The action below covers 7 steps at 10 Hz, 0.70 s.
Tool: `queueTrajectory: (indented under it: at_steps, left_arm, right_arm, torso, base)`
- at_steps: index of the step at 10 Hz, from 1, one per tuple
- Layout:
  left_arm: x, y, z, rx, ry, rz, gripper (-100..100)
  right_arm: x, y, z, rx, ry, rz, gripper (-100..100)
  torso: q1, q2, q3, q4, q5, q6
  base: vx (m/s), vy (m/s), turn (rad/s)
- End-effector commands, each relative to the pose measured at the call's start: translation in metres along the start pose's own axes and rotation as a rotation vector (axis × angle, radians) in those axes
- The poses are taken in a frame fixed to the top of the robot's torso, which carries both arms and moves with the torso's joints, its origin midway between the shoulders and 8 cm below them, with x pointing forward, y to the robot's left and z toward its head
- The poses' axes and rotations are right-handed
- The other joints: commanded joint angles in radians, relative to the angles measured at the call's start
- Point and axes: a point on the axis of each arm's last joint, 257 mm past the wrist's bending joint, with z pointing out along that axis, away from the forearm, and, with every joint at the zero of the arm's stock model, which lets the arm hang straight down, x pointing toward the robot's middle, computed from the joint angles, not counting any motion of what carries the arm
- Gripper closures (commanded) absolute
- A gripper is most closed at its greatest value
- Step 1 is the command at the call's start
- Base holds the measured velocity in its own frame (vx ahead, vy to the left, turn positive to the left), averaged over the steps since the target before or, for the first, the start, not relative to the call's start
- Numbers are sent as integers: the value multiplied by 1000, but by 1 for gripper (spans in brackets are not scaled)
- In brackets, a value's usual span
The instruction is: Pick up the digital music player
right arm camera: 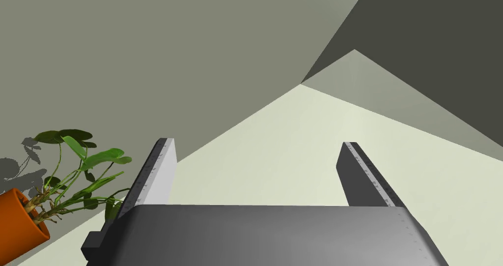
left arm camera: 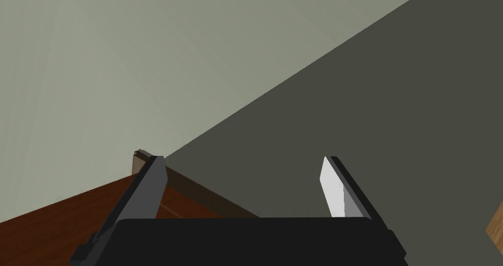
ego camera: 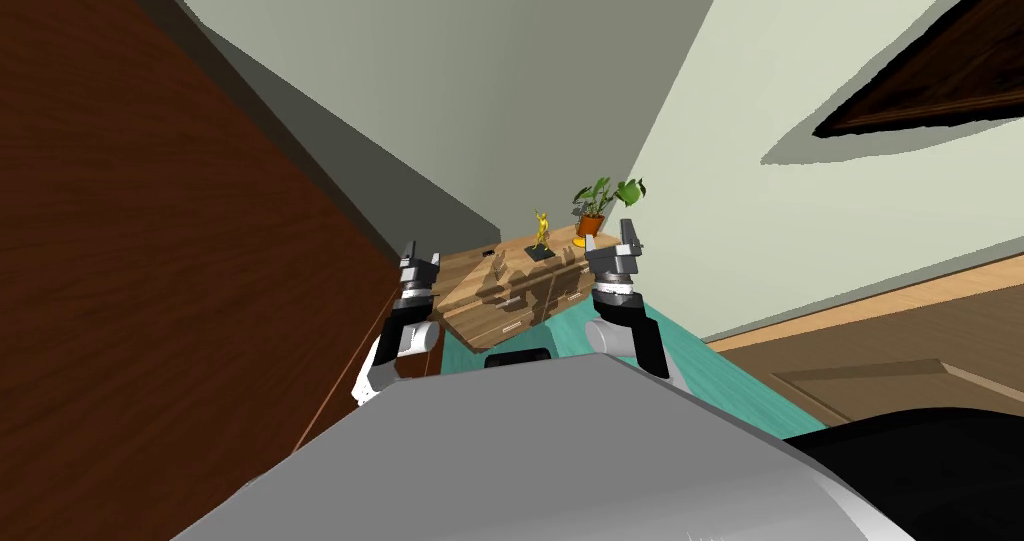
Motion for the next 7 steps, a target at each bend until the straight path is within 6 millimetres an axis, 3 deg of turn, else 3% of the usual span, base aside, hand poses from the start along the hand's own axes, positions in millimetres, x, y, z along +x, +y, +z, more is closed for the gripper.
queueTrajectory:
  at_steps: [1,7]
  left_arm:
    - [2,9,13,-26,9,-12,-100]
    - [7,40,52,-122,22,-46,-100]
  right_arm:
    - [0,0,0,0,0,0,0]
    - [0,0,0,0,0,0,0]
  torso:
    - [0,0,0,0,0,0]
    - [1,0,0,0,0,0]
  base:
    - [-32,-78,-73]
    - [-28,-69,-51]
